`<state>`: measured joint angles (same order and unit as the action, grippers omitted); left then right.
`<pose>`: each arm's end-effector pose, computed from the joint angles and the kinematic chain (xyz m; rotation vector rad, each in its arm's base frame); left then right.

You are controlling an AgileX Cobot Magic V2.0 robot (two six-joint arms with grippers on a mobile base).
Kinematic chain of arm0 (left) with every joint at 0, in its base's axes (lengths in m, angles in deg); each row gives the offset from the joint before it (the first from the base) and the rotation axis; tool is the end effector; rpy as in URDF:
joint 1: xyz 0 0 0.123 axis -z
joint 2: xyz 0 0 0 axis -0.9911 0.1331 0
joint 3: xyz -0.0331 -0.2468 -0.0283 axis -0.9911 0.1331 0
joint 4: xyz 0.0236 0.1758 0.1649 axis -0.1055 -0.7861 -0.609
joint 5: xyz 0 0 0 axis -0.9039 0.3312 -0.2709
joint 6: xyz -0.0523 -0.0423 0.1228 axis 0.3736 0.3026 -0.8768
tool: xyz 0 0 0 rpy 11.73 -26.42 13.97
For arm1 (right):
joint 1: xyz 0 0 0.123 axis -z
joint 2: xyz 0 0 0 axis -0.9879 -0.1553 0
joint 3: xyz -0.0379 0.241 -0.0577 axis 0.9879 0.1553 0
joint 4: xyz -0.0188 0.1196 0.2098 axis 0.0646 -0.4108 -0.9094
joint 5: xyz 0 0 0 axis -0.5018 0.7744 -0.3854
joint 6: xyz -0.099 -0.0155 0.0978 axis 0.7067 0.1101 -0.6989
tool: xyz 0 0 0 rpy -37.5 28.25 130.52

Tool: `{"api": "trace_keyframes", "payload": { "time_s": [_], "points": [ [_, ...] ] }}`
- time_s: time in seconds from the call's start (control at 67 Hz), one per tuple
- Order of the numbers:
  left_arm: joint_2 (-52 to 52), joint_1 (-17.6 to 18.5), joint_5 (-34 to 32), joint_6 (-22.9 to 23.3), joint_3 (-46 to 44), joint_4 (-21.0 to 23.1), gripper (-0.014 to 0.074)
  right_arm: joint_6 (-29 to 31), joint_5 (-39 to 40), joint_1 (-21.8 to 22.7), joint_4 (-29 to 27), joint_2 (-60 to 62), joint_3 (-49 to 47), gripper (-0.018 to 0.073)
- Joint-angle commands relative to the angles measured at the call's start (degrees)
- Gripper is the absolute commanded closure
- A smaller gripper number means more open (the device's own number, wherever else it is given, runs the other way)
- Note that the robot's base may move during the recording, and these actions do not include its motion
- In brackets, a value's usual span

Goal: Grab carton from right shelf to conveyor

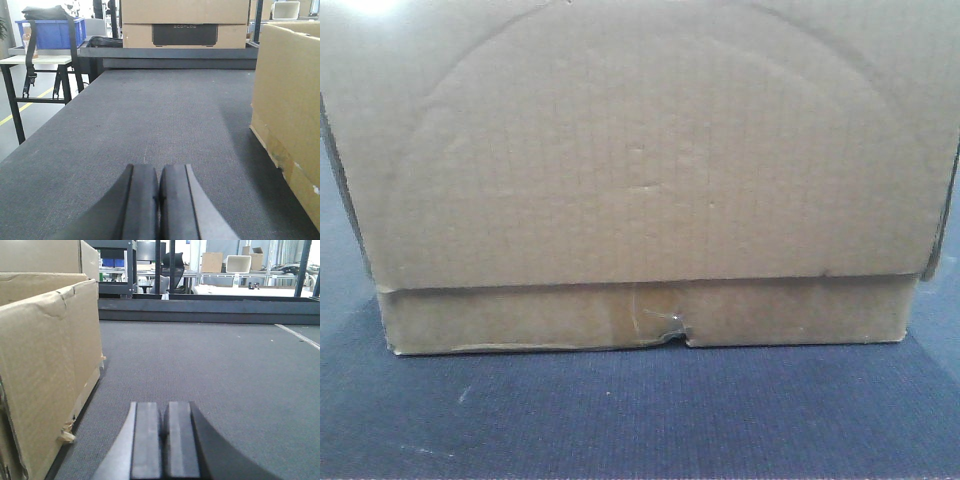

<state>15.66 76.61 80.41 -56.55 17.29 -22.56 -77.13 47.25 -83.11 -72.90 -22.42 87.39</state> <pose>0.1304 0.0137 0.2030 -0.0472 1.5837 0.1169 0.1308 0.0054 0.2091 -0.0194 1.5444 0.0445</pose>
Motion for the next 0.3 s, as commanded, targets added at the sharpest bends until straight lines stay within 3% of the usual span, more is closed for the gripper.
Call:
{"api": "trace_keyframes", "payload": {
  "time_s": [0.0, 0.283],
  "points": [
    [-0.32, 0.3, -0.73, 0.0, -0.11, 0.34, 0.0582, 0.45, 1.6, 0.26, -0.34, 0.24, 0.01, 0.0628],
    [-0.32, 0.3, -0.73, 0.0, -0.11, 0.34, 0.0582, 0.45, 1.6, 0.26, -0.34, 0.24, 0.01, 0.0628]
  ]
}}
